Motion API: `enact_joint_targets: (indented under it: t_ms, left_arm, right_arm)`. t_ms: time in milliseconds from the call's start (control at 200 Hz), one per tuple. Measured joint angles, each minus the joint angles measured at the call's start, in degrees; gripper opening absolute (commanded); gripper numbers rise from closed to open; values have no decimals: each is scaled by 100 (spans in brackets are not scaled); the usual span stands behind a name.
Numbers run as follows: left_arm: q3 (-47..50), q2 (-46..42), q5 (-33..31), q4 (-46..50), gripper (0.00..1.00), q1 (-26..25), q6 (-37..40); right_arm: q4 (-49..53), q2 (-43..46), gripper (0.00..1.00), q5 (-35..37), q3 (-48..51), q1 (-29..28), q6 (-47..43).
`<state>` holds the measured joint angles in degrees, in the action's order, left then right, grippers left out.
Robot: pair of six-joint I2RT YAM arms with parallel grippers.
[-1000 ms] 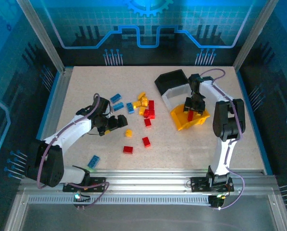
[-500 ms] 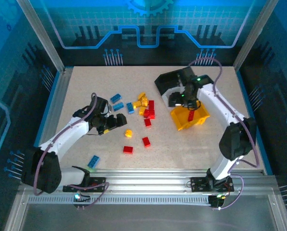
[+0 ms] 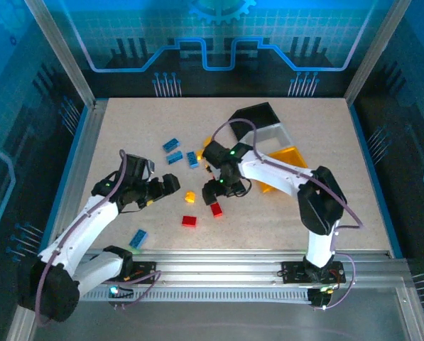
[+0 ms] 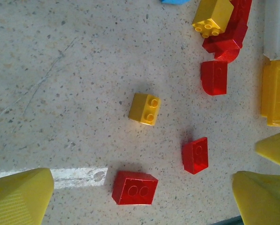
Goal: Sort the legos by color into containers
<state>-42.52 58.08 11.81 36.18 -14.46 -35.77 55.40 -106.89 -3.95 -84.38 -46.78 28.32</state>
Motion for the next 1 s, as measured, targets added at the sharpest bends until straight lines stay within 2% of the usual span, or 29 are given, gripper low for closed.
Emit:
enact_joint_targets:
  t_ms: [420, 855, 1000]
  left_arm:
    - [146, -245, -20, 190, 99, 4, -37]
    - [299, -468, -22, 299, 99, 79, -37]
    - [361, -468, -22, 302, 99, 98, -35]
  right_arm:
    - [-199, -789, 71, 4, 15, -81, 251]
    - [-184, -1154, 58, 61, -103, -127, 341]
    - [-195, -1224, 50, 70, -234, -129, 341]
